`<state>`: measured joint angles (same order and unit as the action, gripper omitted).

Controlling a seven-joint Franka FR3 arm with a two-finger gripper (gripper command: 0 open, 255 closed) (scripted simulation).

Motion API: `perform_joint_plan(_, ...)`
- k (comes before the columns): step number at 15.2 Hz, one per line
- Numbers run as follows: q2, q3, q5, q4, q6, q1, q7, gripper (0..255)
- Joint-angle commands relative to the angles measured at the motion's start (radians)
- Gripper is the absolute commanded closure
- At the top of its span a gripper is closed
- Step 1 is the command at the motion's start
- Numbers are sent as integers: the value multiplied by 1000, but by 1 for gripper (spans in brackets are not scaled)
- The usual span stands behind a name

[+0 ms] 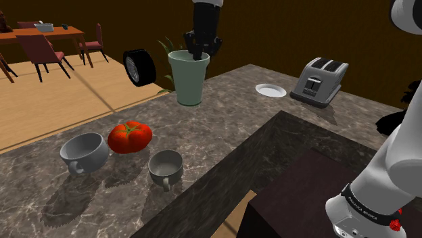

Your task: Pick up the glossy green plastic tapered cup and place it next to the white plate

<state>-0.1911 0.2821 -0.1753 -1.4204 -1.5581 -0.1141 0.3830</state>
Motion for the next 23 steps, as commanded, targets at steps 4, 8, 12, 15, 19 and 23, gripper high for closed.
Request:
perform_joint_plan(4,87,-46,-22,-105,2,72,-118,255)
perform_joint_plan(8,137,-89,-28,-162,15,126,-214,255)
perform_joint_plan(12,171,-135,-26,-198,32,177,-309,255)
perform_joint_plan(15,185,-170,-20,-211,47,213,-379,255)
perform_joint_plan(19,189,-217,-7,-212,68,261,-472,255)
perform_joint_plan(23,176,-264,7,-192,91,308,-564,255)
